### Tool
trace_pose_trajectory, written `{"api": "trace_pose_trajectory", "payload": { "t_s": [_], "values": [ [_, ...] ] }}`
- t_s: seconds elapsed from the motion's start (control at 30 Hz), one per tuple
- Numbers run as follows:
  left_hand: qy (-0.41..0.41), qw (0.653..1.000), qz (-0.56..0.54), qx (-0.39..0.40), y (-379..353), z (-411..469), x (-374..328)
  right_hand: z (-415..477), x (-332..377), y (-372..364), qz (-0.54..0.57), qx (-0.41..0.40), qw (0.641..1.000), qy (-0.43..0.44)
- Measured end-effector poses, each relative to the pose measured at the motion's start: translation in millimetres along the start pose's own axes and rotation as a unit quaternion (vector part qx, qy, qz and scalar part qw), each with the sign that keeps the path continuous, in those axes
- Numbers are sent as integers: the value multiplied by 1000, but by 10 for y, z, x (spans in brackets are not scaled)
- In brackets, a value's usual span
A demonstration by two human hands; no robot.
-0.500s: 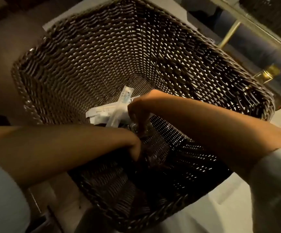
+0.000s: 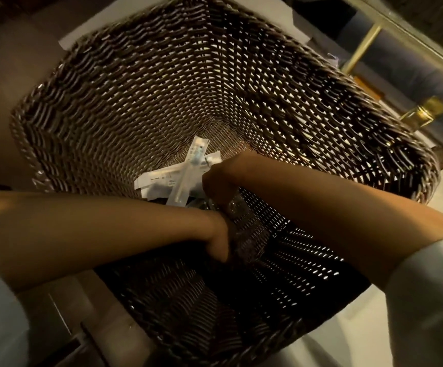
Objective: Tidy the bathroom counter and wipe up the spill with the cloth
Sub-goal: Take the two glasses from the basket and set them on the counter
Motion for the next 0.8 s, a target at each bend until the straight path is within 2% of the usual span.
{"api": "trace_pose_trajectory", "payload": {
  "t_s": [0.07,0.2,0.43,0.5,0.57,0.63,0.8],
  "values": [
    [27,999,-31,-7,69,-167,96,-18,0,-33,-5,22,1000,-12],
    [54,987,-143,-52,168,-456,341,-126,-71,-45,24,14,999,-29],
    [19,947,-260,-185,358,-1187,769,-602,-156,140,91,-1,992,-84],
    [-25,927,-319,-195,367,-1422,801,-842,-197,248,163,-46,982,-85],
    [-102,894,-386,-203,398,-1646,772,-1155,-211,341,232,-101,964,-76],
    [-157,869,-407,-234,451,-1838,745,-1517,-234,402,287,-175,938,-79],
    [-231,820,-437,-289,602,-2168,626,-2502,-216,458,367,-381,842,-109]
  ]
}}
Point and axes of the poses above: each hand's wrist, its own z-axis towards the middle knuckle, its own y-axis out of the back of the hand, x = y × z, the point moved 6 cm from there along z, towards the middle knuckle, and after that the axes turned 5 degrees about -x, right-handed, at the moved point
